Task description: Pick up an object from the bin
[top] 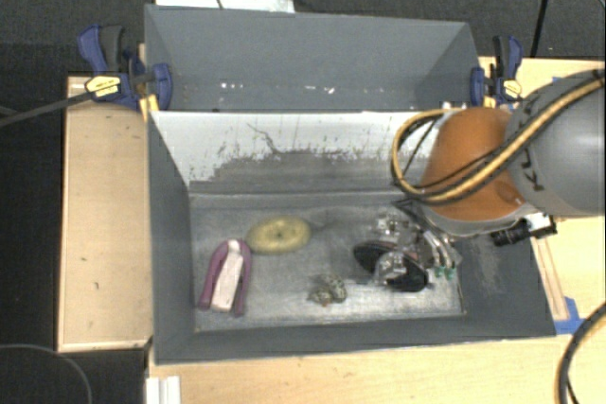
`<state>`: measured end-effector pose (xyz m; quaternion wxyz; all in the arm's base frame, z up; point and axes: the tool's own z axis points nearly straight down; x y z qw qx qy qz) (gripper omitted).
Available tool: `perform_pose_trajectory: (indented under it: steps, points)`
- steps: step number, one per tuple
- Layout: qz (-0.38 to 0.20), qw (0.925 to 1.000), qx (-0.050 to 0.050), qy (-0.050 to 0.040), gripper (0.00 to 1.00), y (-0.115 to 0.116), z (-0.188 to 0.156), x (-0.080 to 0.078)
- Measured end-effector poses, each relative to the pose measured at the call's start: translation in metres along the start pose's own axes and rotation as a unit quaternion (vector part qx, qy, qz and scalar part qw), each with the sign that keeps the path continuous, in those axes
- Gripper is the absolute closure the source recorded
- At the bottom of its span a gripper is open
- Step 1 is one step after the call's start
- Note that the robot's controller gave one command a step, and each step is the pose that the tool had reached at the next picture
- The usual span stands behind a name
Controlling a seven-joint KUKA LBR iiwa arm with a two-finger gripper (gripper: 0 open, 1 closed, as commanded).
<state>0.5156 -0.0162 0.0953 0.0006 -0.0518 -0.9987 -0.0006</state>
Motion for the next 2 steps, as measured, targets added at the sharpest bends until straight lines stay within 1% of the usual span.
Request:
perform_pose_trajectory:
  steps: [1, 2]
  points:
    - [-0.096, 0.9954, 0.000, -0.0033, 1.00, 0.031, -0.015, -0.043]
    - [-0.210, 0.9777, 0.001, -0.0062, 1.00, 0.051, -0.207, -0.042]
